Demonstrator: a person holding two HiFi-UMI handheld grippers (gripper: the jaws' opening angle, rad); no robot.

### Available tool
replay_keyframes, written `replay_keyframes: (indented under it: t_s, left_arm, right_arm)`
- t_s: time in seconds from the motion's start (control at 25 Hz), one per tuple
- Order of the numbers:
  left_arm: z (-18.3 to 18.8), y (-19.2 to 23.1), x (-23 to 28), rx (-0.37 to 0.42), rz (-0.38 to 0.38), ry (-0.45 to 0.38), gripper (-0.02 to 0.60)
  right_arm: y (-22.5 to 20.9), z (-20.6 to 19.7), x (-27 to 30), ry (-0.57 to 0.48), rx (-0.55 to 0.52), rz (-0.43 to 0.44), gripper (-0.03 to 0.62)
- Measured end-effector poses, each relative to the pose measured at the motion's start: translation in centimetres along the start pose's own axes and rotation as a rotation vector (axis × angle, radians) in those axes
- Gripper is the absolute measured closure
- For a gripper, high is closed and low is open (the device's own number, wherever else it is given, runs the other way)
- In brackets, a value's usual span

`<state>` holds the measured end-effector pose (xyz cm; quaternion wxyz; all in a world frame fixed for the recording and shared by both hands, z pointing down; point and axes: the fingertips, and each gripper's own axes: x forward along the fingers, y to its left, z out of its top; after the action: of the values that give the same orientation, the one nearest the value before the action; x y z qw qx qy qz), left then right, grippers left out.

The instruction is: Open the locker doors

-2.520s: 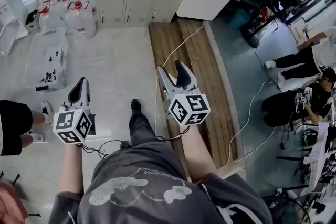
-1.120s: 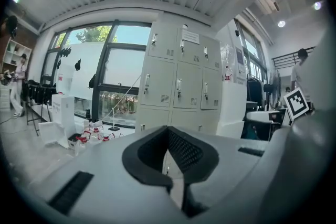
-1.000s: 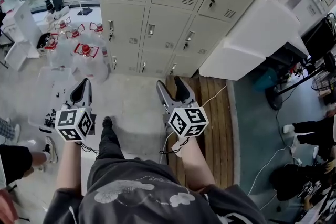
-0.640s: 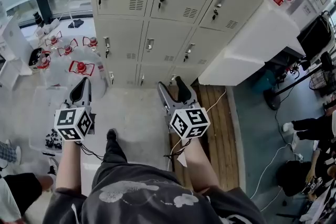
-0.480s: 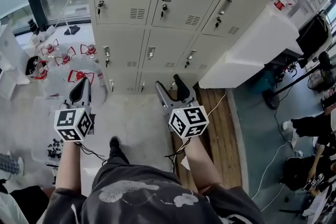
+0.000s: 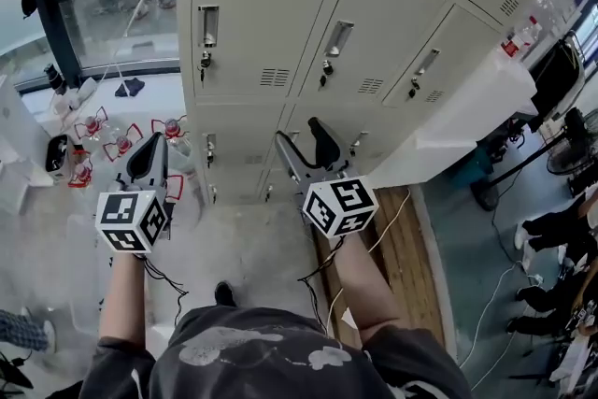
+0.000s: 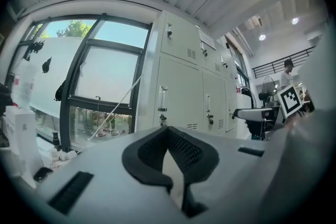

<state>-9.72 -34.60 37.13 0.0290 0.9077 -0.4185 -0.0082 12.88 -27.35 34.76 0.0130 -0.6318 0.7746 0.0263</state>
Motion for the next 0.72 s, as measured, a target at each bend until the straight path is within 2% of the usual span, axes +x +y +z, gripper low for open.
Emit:
replay_keyframes:
  t_s: [0.36,0.72]
  left_arm:
    - [5.6,6.4,3.4,-0.011,-0.014,-0.082,0.574]
    - [9.9,7.8,5.6,-0.001,-0.004,-0.141,0.574]
  right_arm:
    - [1.4,7.4,8.5,-0.125,0.021,-0.001,0.309]
    - [1.7,14.6,13.5,-0.209,-0.008,0.025,0.309]
